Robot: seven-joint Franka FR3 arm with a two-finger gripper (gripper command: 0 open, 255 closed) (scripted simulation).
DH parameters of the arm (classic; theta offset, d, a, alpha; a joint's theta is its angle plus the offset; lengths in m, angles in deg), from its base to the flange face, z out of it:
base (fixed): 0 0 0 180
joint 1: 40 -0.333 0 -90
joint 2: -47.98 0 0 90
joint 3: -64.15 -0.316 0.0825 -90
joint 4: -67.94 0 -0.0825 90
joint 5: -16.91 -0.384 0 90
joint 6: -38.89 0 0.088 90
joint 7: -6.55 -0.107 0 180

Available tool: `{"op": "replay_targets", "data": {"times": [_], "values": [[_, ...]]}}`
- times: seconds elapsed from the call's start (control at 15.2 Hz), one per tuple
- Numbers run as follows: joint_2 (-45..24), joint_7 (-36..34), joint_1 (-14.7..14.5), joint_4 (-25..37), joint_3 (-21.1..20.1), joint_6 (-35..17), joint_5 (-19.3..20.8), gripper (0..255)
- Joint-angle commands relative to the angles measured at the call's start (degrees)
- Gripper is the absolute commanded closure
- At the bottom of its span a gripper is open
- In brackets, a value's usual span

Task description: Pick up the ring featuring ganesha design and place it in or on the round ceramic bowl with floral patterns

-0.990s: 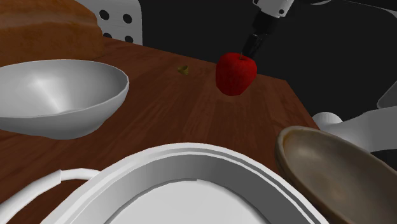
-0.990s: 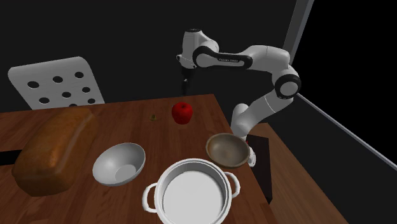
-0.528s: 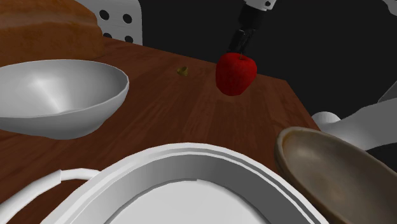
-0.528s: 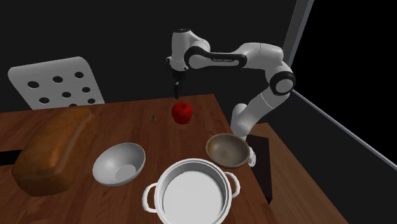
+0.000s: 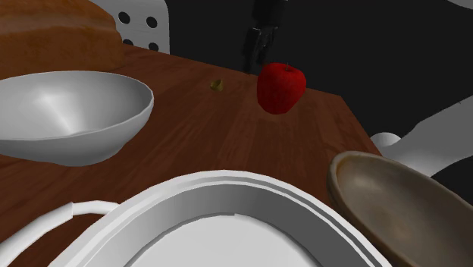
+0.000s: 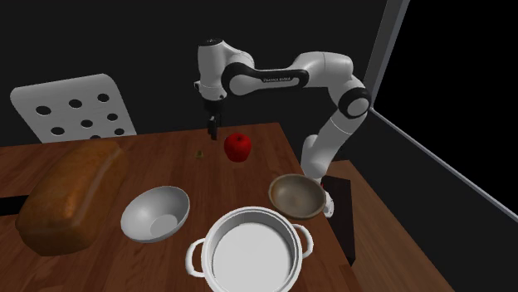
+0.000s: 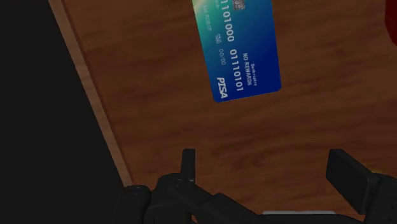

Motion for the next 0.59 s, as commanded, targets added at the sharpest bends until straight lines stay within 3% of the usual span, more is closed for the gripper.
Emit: {"op": "replay_targets", "data": {"times": [0.0,0.53], "values": [[-3.41,-1.6,-0.49,3.79,-1.92,1.17,0.05,0],[-17.62,-8.97,-3.08,19.22,-9.53,5.77,2.53,0]]}}
